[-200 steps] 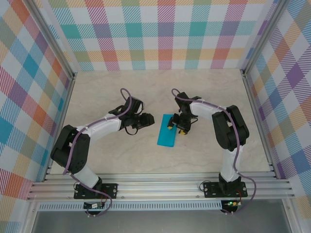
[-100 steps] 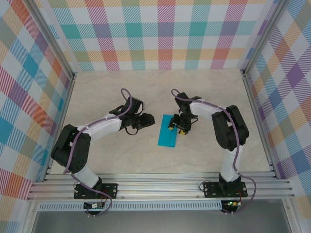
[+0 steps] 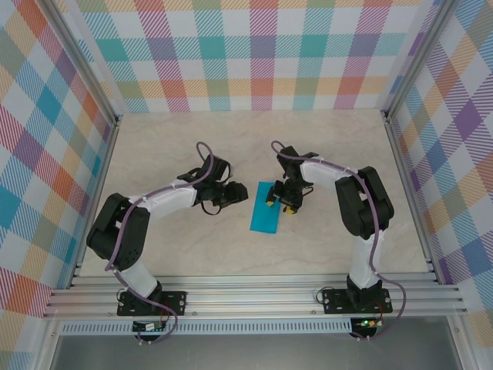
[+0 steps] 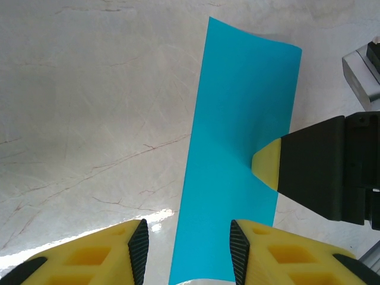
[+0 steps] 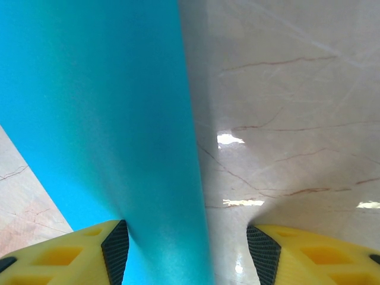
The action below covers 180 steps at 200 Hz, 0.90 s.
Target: Fold a paper plane with a square sheet of paper (pick it up from the middle)
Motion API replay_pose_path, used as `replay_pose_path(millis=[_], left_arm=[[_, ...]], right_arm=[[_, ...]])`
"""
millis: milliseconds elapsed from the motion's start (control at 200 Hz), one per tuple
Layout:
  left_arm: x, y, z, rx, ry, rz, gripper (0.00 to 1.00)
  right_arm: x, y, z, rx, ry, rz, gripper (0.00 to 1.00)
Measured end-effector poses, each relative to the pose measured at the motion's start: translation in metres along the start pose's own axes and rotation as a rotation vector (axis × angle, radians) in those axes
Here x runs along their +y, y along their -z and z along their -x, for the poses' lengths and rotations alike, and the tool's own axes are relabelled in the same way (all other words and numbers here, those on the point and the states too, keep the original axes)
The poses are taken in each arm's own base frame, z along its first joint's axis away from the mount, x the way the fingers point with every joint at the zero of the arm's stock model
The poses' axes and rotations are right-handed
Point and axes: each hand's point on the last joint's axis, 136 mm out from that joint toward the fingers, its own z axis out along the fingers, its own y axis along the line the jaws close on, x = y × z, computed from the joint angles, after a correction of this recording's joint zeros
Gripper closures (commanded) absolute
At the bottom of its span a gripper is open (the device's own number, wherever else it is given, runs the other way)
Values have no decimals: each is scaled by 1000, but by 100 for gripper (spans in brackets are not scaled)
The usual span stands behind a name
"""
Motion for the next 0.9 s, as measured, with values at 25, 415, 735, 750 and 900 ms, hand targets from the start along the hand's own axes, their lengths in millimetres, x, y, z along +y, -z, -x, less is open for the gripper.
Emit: replay_pose_path(millis=[25,415,735,750,900], left_arm=[[0,0,0,1,-1,-1,58],[-5,-10,-6,31,-10,-9,63],[-17,-35,-3,62,-7,-12,100],[-18,-37,-2,64,-5,-12,100],[-23,-52,1,79,-11,7,100]], right_arm=[[0,0,0,0,0,-1,39],[0,-1,0,5,1,-4,38],[0,-1,0,6,0,-5,38],[0,-1,0,6,0,-5,38],[0,-1,0,6,0,-5,38]])
